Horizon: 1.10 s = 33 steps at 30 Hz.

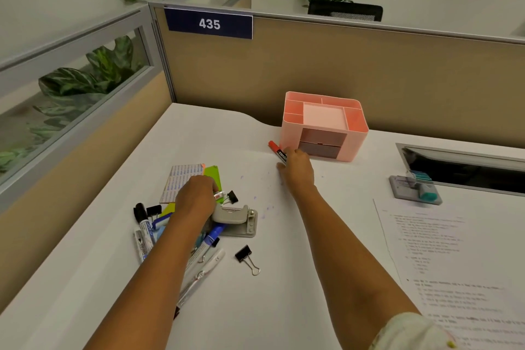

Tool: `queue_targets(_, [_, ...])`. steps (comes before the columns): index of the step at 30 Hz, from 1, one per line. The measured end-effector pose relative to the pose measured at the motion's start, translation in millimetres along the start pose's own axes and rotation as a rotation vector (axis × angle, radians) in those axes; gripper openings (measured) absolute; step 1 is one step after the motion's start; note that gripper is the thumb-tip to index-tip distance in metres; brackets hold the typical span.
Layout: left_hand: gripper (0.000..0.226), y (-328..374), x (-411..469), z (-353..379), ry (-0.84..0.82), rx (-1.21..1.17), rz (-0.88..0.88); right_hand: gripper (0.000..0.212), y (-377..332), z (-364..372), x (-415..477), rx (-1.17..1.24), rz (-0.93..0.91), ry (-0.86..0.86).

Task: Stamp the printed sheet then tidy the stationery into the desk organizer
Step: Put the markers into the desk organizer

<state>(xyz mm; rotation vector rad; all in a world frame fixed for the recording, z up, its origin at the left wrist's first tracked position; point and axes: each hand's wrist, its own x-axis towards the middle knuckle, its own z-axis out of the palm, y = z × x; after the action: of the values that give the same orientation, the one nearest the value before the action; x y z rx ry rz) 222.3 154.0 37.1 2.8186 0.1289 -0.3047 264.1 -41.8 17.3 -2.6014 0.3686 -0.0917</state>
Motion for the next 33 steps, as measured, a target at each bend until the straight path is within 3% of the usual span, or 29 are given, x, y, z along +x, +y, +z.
queue_targets(6, [0.029,3,3,-12,0.014,-0.020,0.050,0.038,-5,1,3,0.140,0.047,0.061])
queue_targets(10, [0.027,23,0,-43,0.223,-0.148,0.149,0.042,-13,-18,-2,0.360,0.066,0.096])
queue_targets(14, [0.020,51,-2,-88,0.444,-0.444,0.237,0.040,-21,-55,-2,0.594,0.049,0.133])
queue_targets(18, [0.021,77,-4,-110,0.577,-0.847,0.230,0.032,-24,-86,2,0.907,0.157,0.115])
queue_targets(21, [0.011,93,9,-103,0.447,-1.247,0.171,0.014,-29,-101,5,1.132,0.276,-0.050])
queue_targets(24, [0.017,110,19,-87,0.287,-1.486,0.136,0.020,-31,-107,13,1.298,0.318,-0.121])
queue_targets(28, [0.016,124,27,-65,0.240,-1.514,0.091,0.022,-31,-117,26,1.550,0.316,-0.090])
queue_targets(30, [0.030,128,30,-57,0.201,-1.435,0.118,0.033,-33,-122,28,1.521,0.291,-0.069])
queue_targets(33, [0.037,133,30,-51,0.193,-1.160,0.222,0.034,-37,-126,31,1.375,0.163,-0.023])
